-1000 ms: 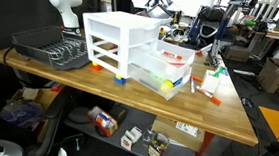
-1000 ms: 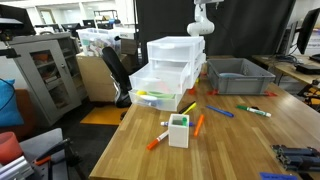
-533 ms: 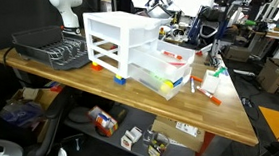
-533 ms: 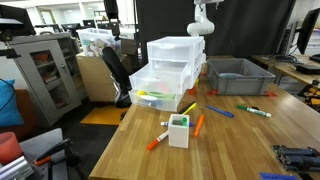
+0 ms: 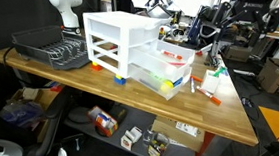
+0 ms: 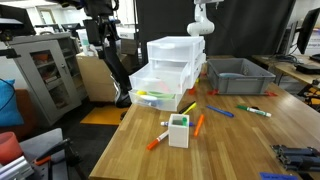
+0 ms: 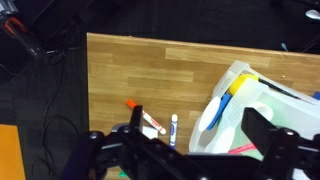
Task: Close the middle drawer of the cabinet on the table
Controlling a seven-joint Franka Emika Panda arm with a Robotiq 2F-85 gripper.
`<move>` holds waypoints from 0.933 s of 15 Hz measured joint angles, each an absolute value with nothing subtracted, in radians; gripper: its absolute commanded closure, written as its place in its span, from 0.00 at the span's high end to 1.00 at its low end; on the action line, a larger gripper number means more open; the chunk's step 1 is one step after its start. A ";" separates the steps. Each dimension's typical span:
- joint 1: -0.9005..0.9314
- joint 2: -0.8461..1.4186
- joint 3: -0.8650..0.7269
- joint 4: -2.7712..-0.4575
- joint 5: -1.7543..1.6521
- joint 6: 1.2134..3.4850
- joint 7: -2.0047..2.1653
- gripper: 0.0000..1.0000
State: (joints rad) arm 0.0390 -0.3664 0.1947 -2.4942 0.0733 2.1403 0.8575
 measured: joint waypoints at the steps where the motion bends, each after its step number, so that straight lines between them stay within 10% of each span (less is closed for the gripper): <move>1: 0.039 -0.372 0.195 -2.498 0.073 2.147 0.865 1.00; 14: 0.040 -0.358 0.140 -2.643 0.357 2.426 0.866 1.00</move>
State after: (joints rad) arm 0.0402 -0.3582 0.1399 -2.6428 0.3566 2.4257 0.8657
